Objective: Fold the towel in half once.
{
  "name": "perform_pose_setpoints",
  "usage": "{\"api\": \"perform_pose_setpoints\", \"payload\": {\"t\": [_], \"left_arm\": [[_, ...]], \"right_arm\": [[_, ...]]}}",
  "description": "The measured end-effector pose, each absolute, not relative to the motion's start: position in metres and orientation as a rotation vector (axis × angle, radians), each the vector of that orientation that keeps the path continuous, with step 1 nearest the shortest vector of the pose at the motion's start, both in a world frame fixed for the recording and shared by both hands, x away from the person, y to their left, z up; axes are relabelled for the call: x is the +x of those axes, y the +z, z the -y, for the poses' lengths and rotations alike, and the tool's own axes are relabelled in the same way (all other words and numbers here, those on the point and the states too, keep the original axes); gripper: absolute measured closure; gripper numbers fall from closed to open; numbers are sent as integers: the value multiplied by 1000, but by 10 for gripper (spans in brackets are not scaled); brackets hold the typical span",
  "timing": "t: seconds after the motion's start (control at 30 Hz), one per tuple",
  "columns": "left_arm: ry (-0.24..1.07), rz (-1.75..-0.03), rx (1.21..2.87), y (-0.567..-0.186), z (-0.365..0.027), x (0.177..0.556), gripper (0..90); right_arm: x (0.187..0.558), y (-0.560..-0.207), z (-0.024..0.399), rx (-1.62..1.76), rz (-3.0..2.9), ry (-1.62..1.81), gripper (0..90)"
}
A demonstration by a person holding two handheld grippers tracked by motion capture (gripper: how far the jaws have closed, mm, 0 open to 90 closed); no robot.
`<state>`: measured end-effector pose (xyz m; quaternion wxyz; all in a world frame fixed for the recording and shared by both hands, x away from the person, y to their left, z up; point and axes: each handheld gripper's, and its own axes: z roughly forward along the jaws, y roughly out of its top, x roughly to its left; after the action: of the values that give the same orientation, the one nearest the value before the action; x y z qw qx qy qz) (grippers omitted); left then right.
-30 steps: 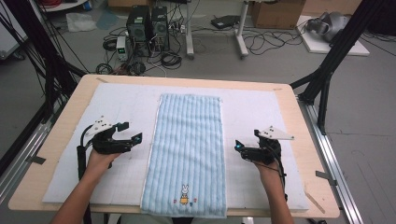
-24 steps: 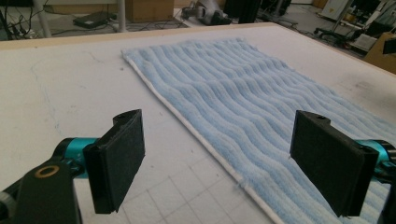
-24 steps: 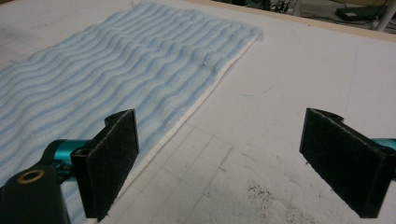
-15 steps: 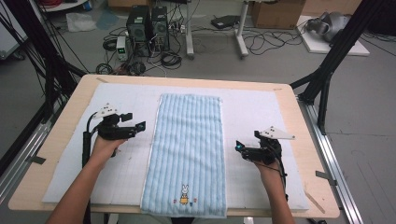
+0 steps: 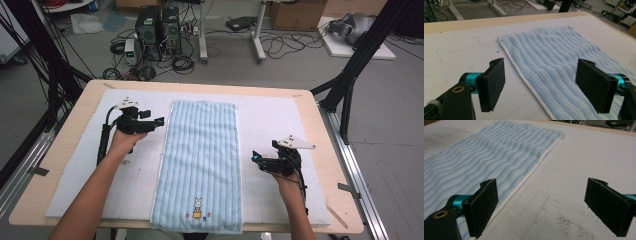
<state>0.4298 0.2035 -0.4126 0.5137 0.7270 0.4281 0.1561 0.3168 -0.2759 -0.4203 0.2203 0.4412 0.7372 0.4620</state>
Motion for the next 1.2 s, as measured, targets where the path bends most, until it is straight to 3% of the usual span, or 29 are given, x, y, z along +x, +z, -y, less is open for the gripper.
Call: {"api": "perform_pose_setpoints", "payload": {"t": [0.33,0.53,0.83,0.97,1.1,1.2], "left_arm": [[384,-1061,1884,-436,-177,452,336],[410,-1068,1955,-446,-166,455,431],[468,-1049,2022,-450,-153,453,494],[463,-1023,2038,-449,-152,452,593],[417,-987,2041,-449,-150,450,841],[383,-1031,2003,-449,-151,451,860]], "right_arm": [[317,-421,276,1227,-2042,1270,109],[318,-422,275,1232,-2050,1262,109],[319,-423,275,1236,-2054,1256,109],[319,-423,275,1239,-2059,1251,109],[319,-424,274,1238,-2062,1246,109],[320,-424,273,1241,-2067,1248,109]]}}
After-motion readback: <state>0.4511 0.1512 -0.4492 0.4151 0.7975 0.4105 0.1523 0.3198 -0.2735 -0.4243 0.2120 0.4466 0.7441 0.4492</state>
